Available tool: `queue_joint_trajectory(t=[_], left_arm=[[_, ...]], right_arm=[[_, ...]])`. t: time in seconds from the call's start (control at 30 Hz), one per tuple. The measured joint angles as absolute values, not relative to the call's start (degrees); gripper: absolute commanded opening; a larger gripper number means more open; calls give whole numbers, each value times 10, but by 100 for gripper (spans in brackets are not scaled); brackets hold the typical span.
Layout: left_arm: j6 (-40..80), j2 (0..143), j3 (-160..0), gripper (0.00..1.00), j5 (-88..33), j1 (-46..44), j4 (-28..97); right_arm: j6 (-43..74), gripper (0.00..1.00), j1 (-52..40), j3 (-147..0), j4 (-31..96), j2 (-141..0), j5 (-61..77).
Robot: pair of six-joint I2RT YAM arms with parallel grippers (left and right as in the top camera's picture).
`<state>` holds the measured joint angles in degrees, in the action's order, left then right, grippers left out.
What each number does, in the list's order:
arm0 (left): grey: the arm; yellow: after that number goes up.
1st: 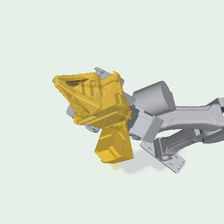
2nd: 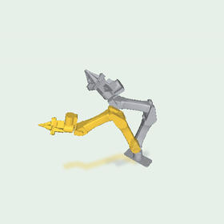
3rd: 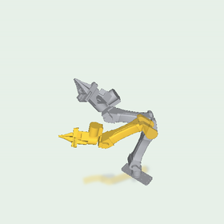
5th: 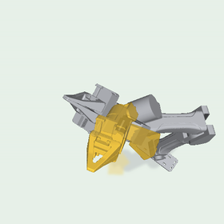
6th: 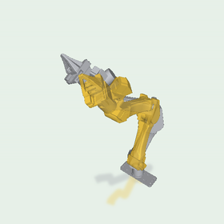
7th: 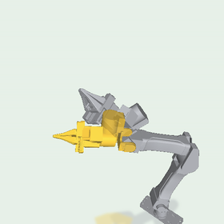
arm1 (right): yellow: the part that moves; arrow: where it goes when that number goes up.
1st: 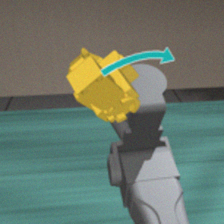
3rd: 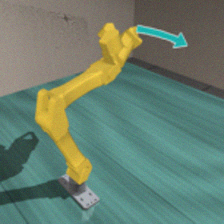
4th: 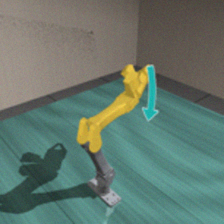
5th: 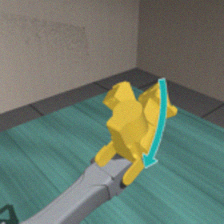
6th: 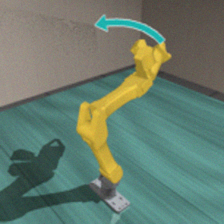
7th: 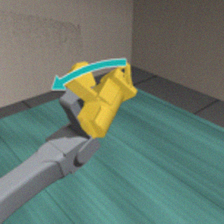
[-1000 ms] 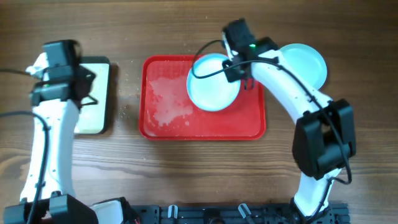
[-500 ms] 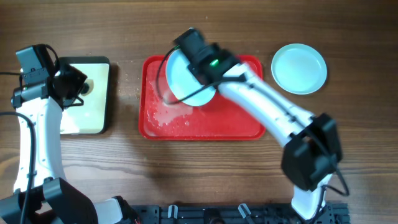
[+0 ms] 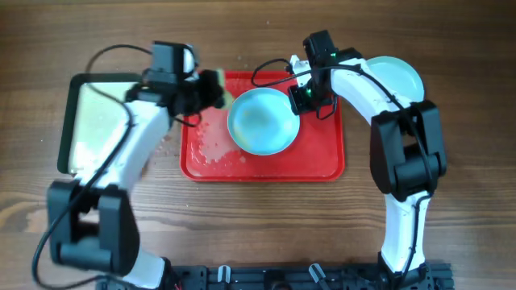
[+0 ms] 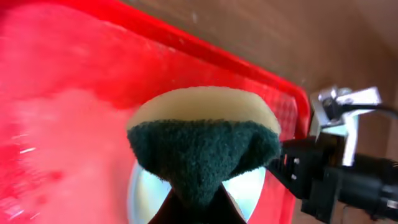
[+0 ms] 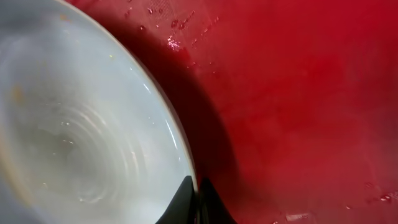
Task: Clean dirty plates on tray and stack at the side
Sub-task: 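Scrub the light-blue plate with the sponge while the right gripper holds it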
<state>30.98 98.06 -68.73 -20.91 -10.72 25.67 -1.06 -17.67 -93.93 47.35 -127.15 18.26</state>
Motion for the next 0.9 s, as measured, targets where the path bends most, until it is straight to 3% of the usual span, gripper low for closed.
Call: queue_joint_trajectory(t=[0.37, 0.63, 0.9], left_arm=[[385, 1141, -687, 4, -133, -236, 142], [475, 1149, -687, 4, -19, -224, 107], [433, 1148, -687, 4, 154, -239, 100]], right_arm=[[-2, 4, -177, -939, 441, -1280, 189], [0, 4, -177, -941, 449, -1280, 189], [4, 4, -184, -943, 447, -1283, 195]])
